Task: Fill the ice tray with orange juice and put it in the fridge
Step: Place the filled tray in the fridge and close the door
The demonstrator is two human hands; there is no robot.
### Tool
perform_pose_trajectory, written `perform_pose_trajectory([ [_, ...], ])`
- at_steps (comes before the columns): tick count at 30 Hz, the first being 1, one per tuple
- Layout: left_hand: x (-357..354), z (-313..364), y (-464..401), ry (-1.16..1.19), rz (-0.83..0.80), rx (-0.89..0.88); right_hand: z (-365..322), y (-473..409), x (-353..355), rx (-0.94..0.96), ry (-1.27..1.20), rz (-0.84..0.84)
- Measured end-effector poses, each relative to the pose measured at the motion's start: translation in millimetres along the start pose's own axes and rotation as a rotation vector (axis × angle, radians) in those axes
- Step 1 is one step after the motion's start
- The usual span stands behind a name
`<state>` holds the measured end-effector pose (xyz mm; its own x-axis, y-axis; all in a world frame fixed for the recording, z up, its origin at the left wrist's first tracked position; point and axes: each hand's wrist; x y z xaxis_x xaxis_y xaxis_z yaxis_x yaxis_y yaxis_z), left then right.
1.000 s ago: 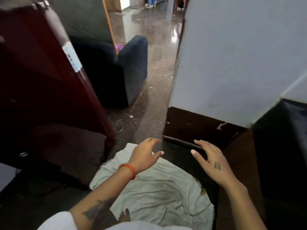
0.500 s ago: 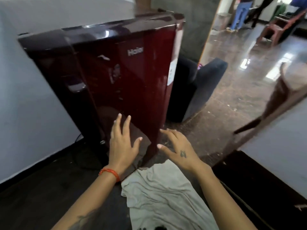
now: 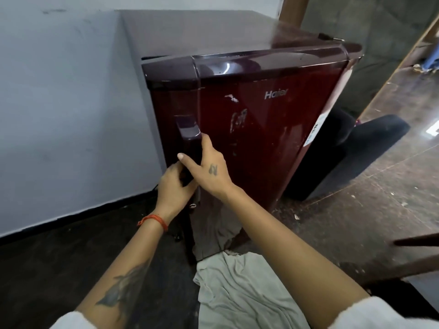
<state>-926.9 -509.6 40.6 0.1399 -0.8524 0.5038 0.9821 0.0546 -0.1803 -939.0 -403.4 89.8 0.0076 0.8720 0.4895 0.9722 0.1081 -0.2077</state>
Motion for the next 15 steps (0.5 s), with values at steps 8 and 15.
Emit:
perform_pose_trajectory([
  [8, -4.6, -18.8, 20.3, 0.08, 0.061, -0.011, -5.8, 1.8, -7.2, -0.021, 0.073, 0.134],
  [15, 7.5, -36.7, 36.4, 0.078, 0.147, 0.071, -9.0, 39.2, 5.4, -0.04, 0.084, 0.21],
])
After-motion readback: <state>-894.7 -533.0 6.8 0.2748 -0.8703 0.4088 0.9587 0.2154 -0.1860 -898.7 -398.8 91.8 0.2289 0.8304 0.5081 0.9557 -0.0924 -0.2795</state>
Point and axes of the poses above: each hand's wrist, its own y-axis away from the middle knuckle, its own x-axis out of the back of the hand, z = x × y, and after that the axes turned 2 degrees about -y, right-handed
